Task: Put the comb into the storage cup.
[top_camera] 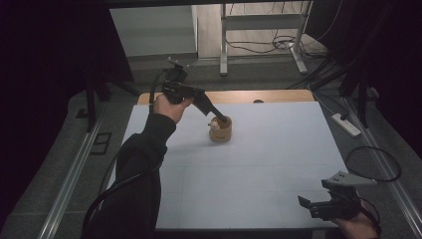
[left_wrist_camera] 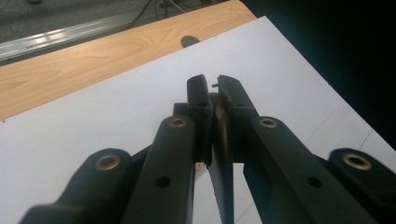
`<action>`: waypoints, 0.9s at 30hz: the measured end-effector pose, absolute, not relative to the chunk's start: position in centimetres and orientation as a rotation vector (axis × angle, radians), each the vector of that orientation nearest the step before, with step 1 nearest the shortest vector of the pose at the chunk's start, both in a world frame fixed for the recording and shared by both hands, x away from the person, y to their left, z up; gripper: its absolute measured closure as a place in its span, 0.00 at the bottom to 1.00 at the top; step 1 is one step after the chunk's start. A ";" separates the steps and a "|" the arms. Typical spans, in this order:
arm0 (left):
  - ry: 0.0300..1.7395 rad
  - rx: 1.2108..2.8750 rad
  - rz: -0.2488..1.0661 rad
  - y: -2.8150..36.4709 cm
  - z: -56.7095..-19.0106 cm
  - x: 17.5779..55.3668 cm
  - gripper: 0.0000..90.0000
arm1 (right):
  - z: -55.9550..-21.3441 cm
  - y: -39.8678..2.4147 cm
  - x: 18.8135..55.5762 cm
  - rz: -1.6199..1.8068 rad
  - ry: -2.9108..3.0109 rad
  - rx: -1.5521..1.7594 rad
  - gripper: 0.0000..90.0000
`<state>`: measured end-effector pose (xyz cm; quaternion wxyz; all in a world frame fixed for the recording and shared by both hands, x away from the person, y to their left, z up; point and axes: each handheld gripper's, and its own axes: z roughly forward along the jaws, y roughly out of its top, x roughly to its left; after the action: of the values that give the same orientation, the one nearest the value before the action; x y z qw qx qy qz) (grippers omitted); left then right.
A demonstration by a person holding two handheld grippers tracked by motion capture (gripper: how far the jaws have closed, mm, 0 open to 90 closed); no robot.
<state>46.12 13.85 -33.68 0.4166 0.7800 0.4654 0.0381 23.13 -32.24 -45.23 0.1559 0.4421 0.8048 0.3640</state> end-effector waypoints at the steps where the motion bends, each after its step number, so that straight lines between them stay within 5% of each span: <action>1: 1.170 1.964 0.098 13.7 -33.8 46.2 0.93 | -45.2 -32.2 23.1 1.042 2.305 1.266 0.00; 27: 1.192 2.043 0.113 11.6 -35.6 47.5 0.93 | -45.2 -32.3 23.1 1.047 2.310 1.259 0.00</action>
<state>47.47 11.63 -35.62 0.3770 0.7990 0.4663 0.0444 23.10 -32.25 -45.23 0.1546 0.4393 0.8060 0.3654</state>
